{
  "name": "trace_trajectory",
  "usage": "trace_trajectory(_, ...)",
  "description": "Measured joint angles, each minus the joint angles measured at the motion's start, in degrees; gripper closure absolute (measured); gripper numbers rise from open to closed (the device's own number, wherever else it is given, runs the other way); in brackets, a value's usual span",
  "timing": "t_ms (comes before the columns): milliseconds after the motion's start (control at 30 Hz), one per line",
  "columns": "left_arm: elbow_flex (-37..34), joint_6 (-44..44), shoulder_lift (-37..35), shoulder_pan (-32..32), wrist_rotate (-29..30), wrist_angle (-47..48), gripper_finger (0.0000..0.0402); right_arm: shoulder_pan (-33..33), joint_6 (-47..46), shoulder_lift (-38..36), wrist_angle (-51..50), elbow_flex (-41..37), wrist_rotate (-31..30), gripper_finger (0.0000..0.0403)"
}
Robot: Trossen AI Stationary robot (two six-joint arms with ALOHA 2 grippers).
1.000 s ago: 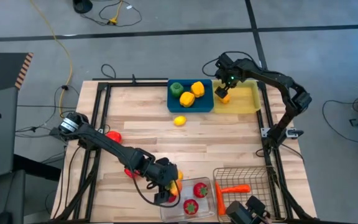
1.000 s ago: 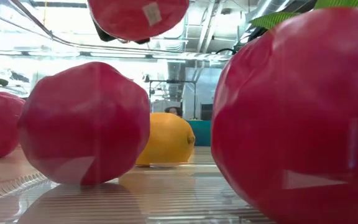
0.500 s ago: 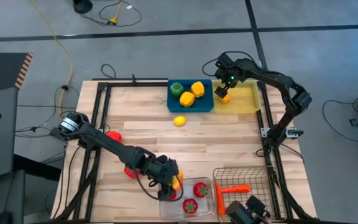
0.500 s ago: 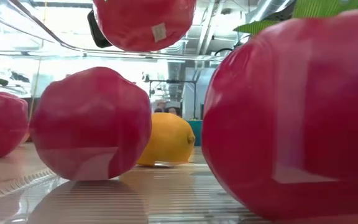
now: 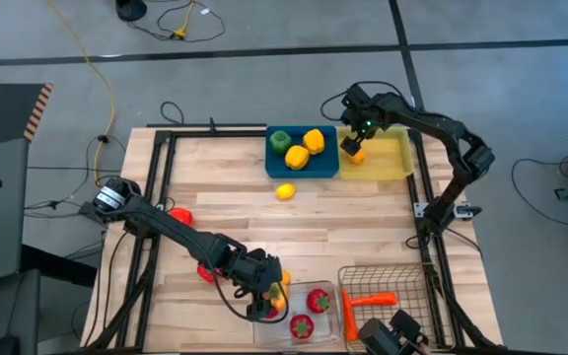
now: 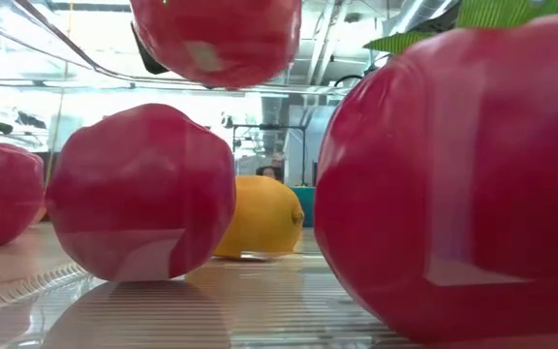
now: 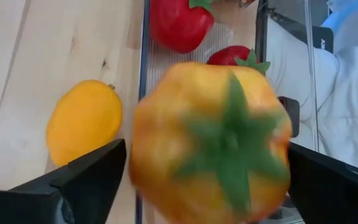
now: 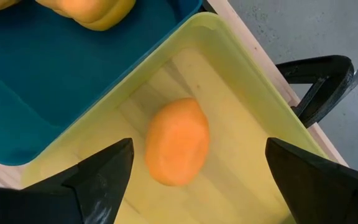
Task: Sort produce into baskets
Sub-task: Put the yellow tomato into the transparent bin
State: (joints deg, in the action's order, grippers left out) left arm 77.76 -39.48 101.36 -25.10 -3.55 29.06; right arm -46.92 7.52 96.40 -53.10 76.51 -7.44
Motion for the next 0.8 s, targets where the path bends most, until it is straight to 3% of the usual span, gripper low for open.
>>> trace_trajectory(300,0.70,1.86,-0.04,2.24,-3.28,0.39,0.0014,0.00,0.02,0.00,-0.02,0.00,0.00,0.0010)
trace_trajectory(600,4.65,10.94,-0.24,3.10,-4.30,0.74,0.0014,0.42,1.37,-4.97,1.25,0.02,0.00,0.0010)
trace_trajectory(800,6.27,14.53,-2.83,4.11,2.98,5.51,0.0014,4.03,1.05,-10.10,6.06,0.04,4.42,0.0010)
